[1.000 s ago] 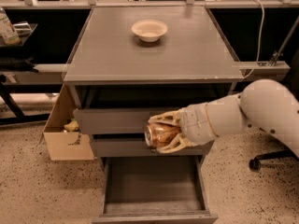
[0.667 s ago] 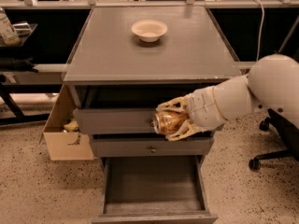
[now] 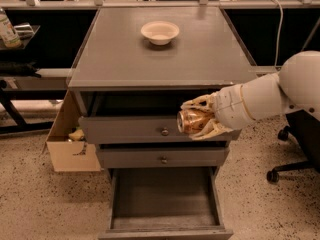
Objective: Pick orange can from bottom drawer and place on counter
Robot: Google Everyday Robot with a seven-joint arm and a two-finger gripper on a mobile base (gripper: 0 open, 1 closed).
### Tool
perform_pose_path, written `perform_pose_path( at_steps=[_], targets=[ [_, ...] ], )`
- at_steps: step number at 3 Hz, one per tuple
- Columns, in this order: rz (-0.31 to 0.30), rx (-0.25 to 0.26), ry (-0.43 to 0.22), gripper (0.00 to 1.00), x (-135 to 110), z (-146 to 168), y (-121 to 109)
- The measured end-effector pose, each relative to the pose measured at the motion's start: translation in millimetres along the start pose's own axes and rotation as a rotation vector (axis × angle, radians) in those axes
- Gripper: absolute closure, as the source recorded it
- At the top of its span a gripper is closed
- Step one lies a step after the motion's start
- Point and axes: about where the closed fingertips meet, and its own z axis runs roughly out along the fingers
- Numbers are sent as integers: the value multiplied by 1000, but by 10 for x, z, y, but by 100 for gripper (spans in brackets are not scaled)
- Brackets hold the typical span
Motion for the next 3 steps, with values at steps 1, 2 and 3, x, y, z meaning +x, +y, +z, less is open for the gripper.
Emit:
perform_pose_path(
  at_steps=[1, 2, 3],
  targets=[
    [15, 9, -15, 100, 20, -9, -75],
    [69, 36, 4, 100, 100, -153, -285],
    [143, 99, 38, 100, 240, -366, -574]
  ],
)
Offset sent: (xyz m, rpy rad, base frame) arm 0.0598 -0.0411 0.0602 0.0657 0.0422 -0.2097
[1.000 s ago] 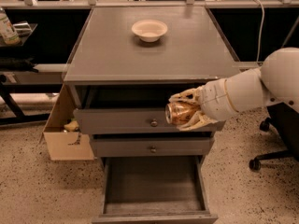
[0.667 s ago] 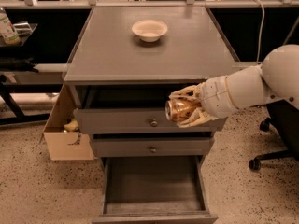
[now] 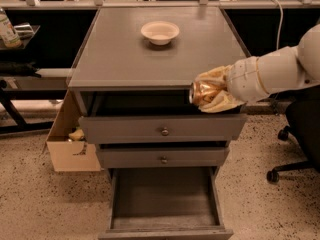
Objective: Pick orange can from bottom drawer and place on counter
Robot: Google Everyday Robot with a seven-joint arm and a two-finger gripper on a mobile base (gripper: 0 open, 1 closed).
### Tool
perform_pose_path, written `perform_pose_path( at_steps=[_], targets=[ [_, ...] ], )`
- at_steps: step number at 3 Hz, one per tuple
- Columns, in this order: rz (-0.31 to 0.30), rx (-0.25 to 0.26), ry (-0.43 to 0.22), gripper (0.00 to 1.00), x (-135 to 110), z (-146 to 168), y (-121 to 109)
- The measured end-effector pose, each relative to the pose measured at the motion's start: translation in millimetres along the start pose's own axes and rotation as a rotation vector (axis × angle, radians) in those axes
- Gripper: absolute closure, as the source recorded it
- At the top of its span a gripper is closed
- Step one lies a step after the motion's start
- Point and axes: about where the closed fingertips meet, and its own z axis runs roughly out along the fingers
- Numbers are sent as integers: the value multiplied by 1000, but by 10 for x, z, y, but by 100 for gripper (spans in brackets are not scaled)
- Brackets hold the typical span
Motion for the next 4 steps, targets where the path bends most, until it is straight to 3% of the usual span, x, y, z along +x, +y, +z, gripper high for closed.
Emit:
perform_pose_path(
  at_steps=[1, 2, 3, 4],
  targets=[
    [140, 82, 15, 100, 223, -33, -347],
    [217, 131, 9, 100, 380, 5, -519],
    [223, 133, 8, 100, 379, 8, -525],
    [259, 162, -5, 100, 425, 20, -712]
  ],
)
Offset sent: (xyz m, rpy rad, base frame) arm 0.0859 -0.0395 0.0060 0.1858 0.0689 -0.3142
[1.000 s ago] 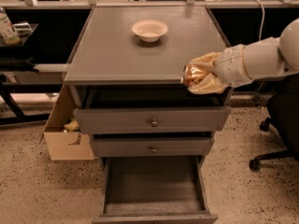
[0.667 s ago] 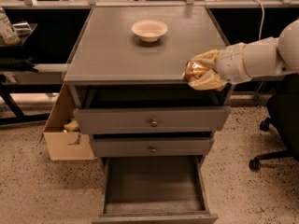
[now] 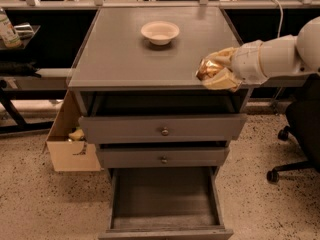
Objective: Pick orange can from bottom drawer and place on counter
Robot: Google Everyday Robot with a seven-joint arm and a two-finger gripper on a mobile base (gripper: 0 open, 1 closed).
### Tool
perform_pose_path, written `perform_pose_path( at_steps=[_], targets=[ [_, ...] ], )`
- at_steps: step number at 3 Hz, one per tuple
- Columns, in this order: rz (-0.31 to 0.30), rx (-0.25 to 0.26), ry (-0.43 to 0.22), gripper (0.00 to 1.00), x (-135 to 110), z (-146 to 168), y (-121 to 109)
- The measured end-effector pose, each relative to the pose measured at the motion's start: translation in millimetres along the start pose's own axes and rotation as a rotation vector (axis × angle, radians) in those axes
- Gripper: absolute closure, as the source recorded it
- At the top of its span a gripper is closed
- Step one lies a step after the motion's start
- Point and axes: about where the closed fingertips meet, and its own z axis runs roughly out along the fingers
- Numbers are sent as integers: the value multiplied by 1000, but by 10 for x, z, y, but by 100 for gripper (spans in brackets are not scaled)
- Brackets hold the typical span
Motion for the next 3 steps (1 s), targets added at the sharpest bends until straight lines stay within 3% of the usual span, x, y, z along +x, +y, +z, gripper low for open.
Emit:
perform_pose_path(
  at_steps=[1, 2, 3],
  targets=[
    [56, 39, -13, 100, -2, 21, -268],
    [151, 101, -25, 100, 64, 39, -541],
    [237, 129, -26, 100, 152, 140, -733]
  ],
)
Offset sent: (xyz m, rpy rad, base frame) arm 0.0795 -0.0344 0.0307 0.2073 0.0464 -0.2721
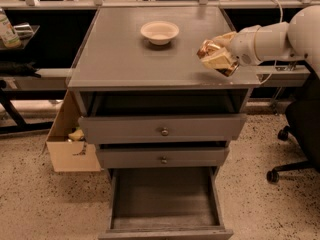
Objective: Pick orange can from bottom drawer and place on counter
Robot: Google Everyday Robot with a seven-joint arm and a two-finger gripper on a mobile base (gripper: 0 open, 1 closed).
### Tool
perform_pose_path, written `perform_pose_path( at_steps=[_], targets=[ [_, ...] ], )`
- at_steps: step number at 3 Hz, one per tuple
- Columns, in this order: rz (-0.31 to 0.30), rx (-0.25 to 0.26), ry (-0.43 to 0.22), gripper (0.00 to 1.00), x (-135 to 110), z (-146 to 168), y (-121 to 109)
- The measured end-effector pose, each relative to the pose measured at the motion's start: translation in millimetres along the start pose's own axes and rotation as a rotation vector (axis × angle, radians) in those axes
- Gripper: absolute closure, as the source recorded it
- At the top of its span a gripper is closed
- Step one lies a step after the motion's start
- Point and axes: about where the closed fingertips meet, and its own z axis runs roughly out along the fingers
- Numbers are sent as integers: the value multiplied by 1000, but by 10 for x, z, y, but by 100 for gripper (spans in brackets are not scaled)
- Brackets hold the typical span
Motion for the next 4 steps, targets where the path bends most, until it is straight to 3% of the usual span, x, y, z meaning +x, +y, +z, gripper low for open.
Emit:
perform_pose_path(
  at_steps=[1, 2, 3, 4],
  targets=[
    [60, 11, 13, 100, 34, 145, -152],
    [91, 7, 30, 84, 53, 298, -255],
    [96, -1, 46, 60, 30, 419, -344],
    [113, -18, 67, 29, 51, 530, -406]
  ],
)
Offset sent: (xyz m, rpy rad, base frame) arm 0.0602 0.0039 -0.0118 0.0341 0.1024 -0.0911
